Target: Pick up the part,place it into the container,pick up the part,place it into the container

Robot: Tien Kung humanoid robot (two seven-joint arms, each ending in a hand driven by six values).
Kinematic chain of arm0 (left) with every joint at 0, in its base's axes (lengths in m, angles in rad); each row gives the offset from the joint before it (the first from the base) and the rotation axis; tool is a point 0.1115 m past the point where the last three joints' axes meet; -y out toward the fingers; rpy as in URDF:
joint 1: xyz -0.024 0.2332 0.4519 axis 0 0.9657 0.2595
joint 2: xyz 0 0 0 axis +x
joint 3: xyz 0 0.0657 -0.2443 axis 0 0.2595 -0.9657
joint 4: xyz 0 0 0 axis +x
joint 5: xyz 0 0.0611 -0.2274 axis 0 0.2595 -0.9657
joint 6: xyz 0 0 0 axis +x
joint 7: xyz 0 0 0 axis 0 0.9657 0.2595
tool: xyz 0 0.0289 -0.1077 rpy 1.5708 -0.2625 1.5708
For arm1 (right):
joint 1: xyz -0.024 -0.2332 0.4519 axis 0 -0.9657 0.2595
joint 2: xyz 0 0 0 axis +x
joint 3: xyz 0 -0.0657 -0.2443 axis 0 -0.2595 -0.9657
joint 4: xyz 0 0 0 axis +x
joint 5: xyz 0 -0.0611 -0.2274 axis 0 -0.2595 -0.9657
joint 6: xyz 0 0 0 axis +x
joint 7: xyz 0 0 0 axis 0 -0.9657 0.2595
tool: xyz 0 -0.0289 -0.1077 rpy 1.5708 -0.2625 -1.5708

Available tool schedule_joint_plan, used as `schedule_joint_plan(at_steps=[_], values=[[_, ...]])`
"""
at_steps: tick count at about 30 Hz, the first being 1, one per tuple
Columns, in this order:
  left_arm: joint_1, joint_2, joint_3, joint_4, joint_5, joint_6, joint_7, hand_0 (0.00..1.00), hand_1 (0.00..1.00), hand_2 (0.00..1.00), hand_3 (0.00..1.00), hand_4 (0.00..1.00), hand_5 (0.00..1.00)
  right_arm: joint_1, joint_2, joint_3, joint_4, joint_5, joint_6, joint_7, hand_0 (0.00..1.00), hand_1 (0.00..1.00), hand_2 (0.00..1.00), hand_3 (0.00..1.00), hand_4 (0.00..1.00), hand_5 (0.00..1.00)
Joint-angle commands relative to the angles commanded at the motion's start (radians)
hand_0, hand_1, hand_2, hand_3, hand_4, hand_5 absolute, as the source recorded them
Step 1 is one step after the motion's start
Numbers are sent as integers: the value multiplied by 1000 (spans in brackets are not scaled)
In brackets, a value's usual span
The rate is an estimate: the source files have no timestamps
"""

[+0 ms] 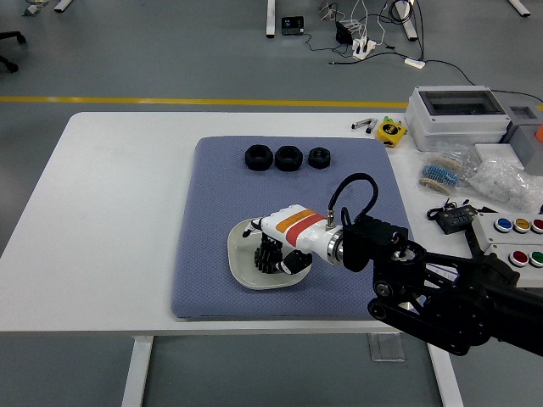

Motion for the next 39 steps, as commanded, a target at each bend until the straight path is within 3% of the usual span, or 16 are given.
schedule_joint_plan(at_steps=[6, 7, 12, 13, 18, 19, 24, 25, 30, 31, 36, 37, 39], values=[[-1, 1, -1, 0, 0, 0, 0, 711, 607, 640, 566, 619, 694, -1, 4, 0, -7, -2, -2, 4, 386, 450, 511, 792, 740, 49], [-1, 1, -2, 0, 0, 0, 0, 711, 605, 640, 566, 619, 694, -1, 4, 0, -7, -3, -3, 5, 417, 499, 583, 803, 791, 95], [-1, 1, -2, 0, 1, 0, 1, 711, 605, 640, 566, 619, 694, 0, 7, 1, -13, -5, -12, 11, 417, 499, 583, 803, 791, 95], [-1, 1, -3, 0, 2, 0, 1, 711, 605, 641, 566, 619, 694, 0, 8, 2, -15, -5, -12, 11, 440, 523, 633, 814, 836, 122], [0, 0, -5, 0, 6, 1, 1, 711, 605, 641, 566, 619, 694, -2, 4, 10, -16, -5, -16, 12, 440, 523, 633, 814, 836, 122], [0, 0, -6, 0, 7, 1, 1, 711, 605, 641, 565, 620, 694, -2, 4, 12, -16, -5, -17, 12, 451, 542, 670, 822, 861, 137], [2, -1, -7, 0, 11, 2, 2, 711, 605, 641, 565, 620, 694, -5, -13, 34, 4, -27, -20, 13, 451, 542, 670, 822, 861, 137], [2, -1, -8, 0, 12, 2, 2, 711, 606, 641, 565, 619, 694, -5, -18, 39, 9, -33, -20, 13, 413, 566, 694, 838, 931, 176], [4, -1, -11, 0, 20, 1, 3, 711, 606, 641, 565, 619, 694, -13, -39, 81, 24, -52, -19, 13, 413, 566, 694, 838, 931, 176], [4, -1, -12, 0, 21, 1, 3, 711, 607, 640, 566, 620, 694, -15, -43, 91, 26, -52, -20, 13, 498, 629, 745, 882, 998, 254], [5, -2, -20, 0, 32, 2, 5, 711, 607, 640, 566, 620, 694, -44, -74, 161, 26, -1, -30, 12, 498, 629, 745, 882, 998, 254], [6, -2, -20, 0, 33, 2, 5, 711, 609, 643, 565, 620, 694, -52, -82, 176, 27, 18, -36, 15, 944, 880, 946, 965, 998, 354], [7, -2, -19, 0, 32, 2, 4, 711, 609, 643, 565, 620, 694, -70, -99, 203, 37, 76, -55, 24, 944, 880, 946, 965, 998, 354]])
